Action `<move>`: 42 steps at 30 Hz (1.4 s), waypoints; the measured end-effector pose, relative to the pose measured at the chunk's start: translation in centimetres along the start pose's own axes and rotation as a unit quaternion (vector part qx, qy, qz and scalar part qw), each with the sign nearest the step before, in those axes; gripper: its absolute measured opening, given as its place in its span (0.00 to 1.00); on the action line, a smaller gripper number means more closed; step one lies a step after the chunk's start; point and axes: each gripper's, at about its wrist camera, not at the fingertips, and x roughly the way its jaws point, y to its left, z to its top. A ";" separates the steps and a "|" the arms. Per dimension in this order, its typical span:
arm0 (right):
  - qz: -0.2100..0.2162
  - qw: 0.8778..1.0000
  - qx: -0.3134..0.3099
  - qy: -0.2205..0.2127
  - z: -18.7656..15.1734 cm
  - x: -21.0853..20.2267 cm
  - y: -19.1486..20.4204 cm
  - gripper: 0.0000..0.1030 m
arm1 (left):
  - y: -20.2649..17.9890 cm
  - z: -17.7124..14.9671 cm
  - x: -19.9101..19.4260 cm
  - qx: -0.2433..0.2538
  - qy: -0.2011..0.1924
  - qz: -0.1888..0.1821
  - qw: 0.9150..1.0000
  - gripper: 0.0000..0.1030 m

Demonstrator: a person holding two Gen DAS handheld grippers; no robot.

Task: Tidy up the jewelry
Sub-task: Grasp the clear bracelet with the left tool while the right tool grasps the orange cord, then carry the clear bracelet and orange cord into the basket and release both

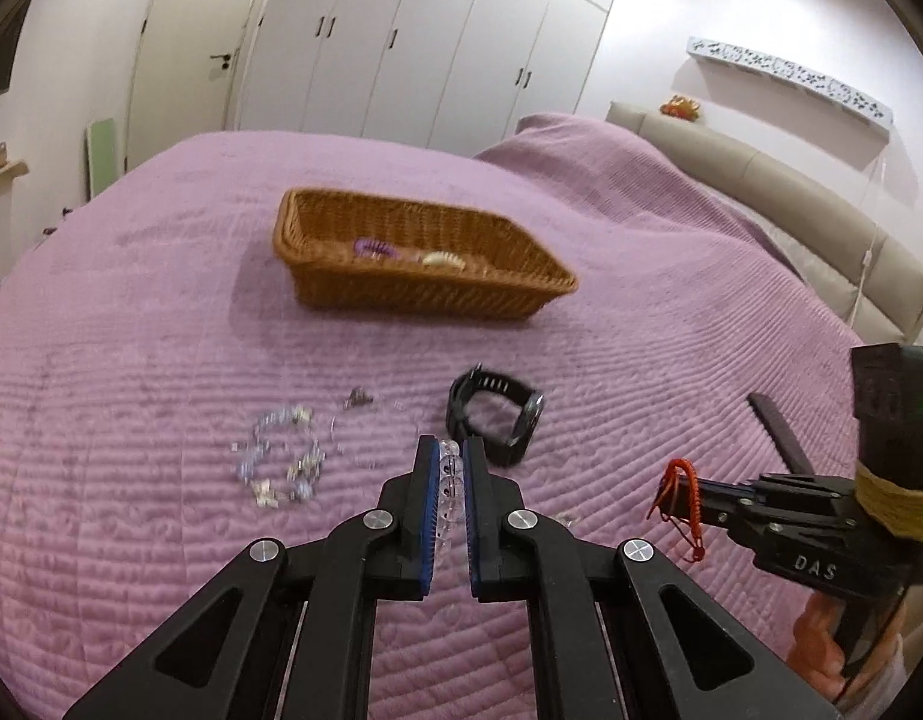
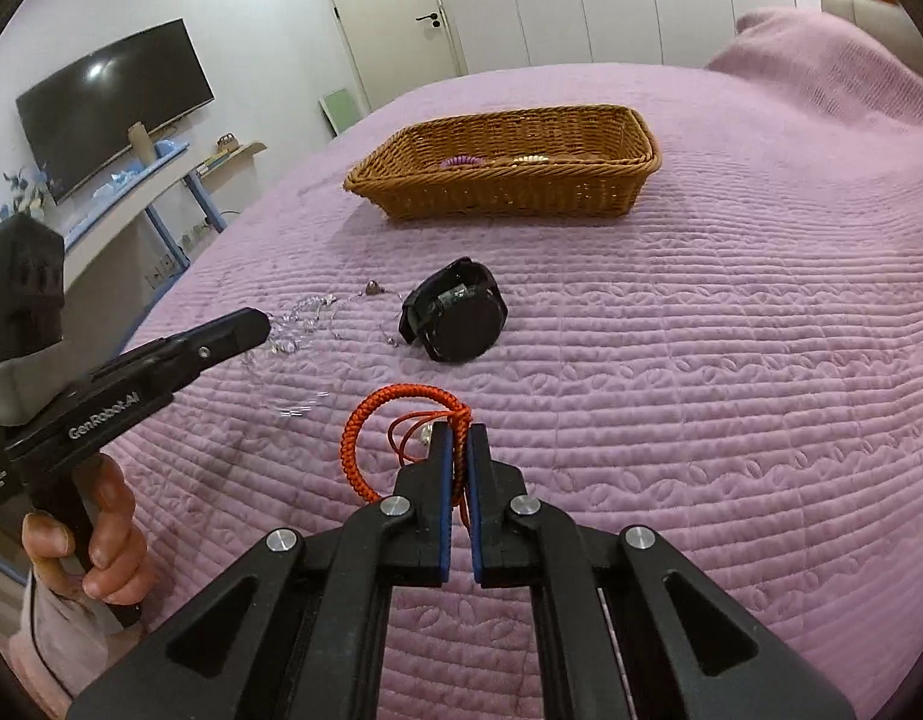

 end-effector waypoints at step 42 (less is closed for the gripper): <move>-0.085 0.992 0.071 0.063 24.1 20.9 -9.6 0.09 | 5.1 17.6 22.5 -0.019 0.039 0.016 0.999 0.08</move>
